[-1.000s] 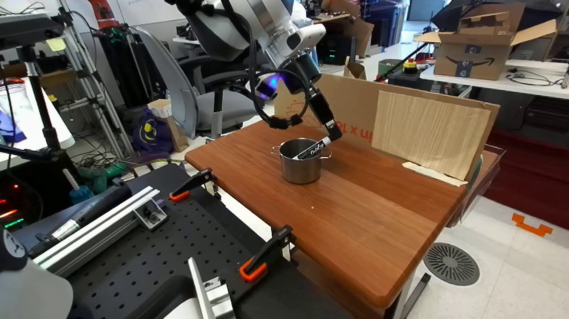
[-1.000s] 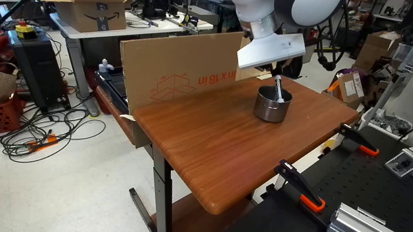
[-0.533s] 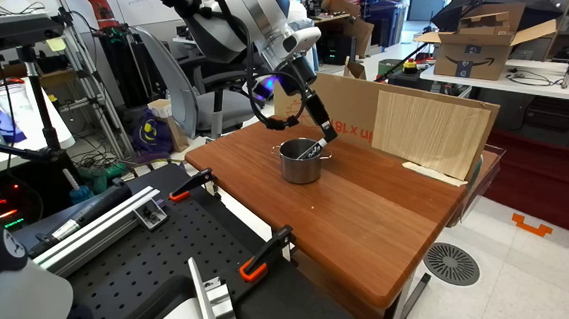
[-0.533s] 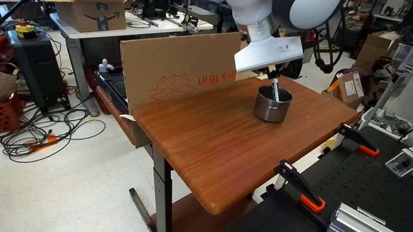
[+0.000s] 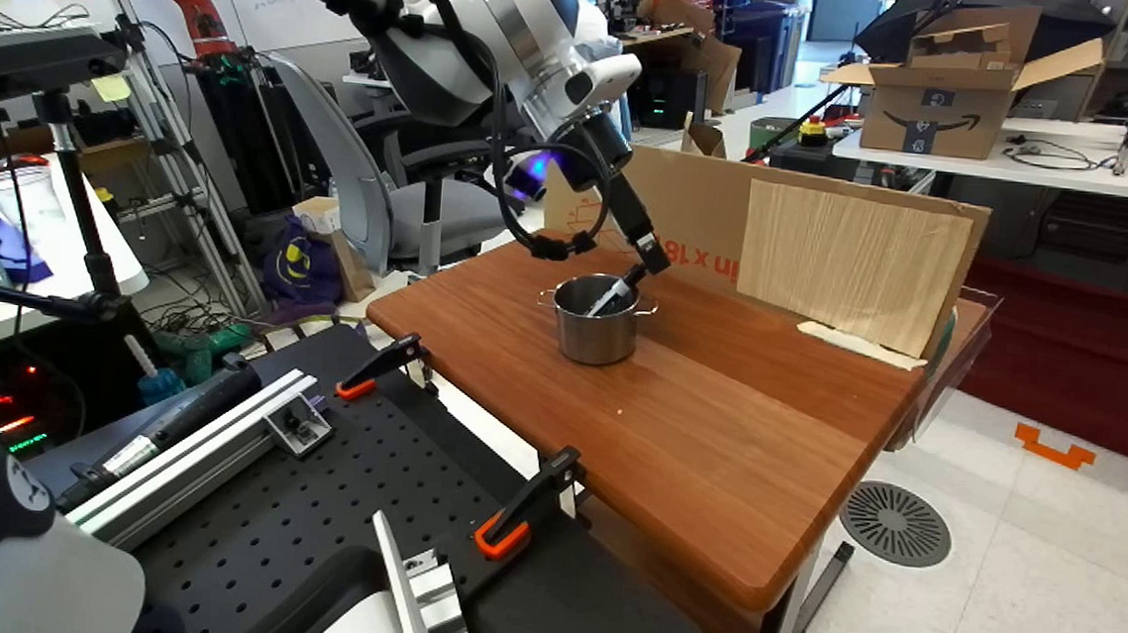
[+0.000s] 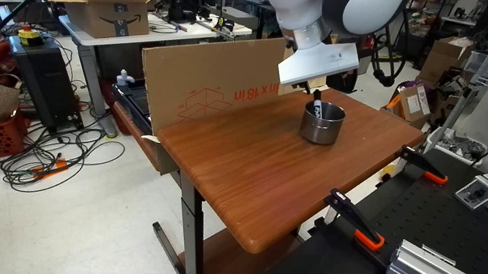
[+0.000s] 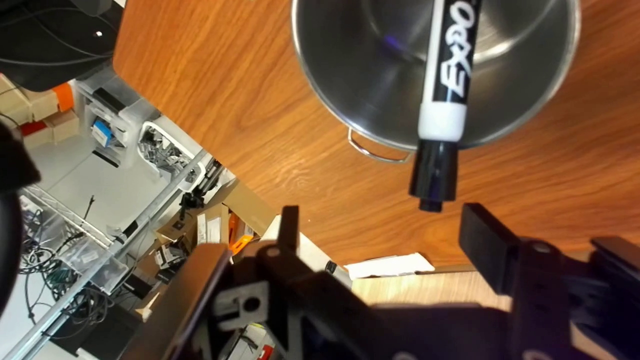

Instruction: Put the marker in the silver pot

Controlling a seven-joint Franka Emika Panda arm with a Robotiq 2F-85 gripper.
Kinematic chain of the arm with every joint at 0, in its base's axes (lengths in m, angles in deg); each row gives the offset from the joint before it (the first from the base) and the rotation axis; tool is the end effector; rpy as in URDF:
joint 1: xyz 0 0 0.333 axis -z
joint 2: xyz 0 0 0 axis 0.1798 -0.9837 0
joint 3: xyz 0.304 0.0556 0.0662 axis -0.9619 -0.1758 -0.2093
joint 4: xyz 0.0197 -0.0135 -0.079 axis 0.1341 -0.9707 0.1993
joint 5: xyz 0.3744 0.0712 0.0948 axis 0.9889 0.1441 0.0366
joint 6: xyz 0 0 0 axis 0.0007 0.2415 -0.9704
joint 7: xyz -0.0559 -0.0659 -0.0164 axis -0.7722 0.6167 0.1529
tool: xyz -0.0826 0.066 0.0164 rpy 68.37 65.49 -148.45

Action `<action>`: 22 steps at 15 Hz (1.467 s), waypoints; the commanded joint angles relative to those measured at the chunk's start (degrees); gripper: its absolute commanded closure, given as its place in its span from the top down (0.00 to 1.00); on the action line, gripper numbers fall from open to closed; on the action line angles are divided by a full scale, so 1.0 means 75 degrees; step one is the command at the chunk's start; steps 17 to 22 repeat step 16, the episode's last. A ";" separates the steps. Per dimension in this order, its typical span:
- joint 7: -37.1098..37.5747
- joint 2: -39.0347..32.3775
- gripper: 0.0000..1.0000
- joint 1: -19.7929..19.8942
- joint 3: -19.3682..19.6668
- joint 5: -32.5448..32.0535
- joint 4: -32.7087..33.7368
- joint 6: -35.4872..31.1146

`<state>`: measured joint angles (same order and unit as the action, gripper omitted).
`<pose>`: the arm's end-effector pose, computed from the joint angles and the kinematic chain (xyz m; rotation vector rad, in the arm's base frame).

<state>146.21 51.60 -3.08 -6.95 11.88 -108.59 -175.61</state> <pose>0.5610 0.0598 0.1924 2.3055 -0.8641 0.4070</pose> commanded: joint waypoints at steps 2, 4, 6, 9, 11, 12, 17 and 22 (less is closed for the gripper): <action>-0.0024 0.0042 1.00 0.0236 -0.0217 -0.0026 0.0064 -0.0005; -0.0052 0.0168 1.00 0.0258 -0.0246 0.0021 0.0054 -0.0058; -0.0056 0.0339 1.00 0.0255 -0.0284 0.0040 0.0048 -0.0060; -0.0040 0.0671 1.00 0.0260 -0.0381 0.0067 -0.0024 -0.0103; 0.0024 0.0476 1.00 0.0219 -0.0381 -0.0037 0.0170 0.0044; 0.0024 0.0463 1.00 0.0218 -0.0383 -0.0037 0.0168 0.0045; 0.0023 0.0412 1.00 0.0231 -0.0376 -0.0036 0.0164 0.0043; 0.0023 0.0412 1.00 0.0231 -0.0376 -0.0036 0.0164 0.0043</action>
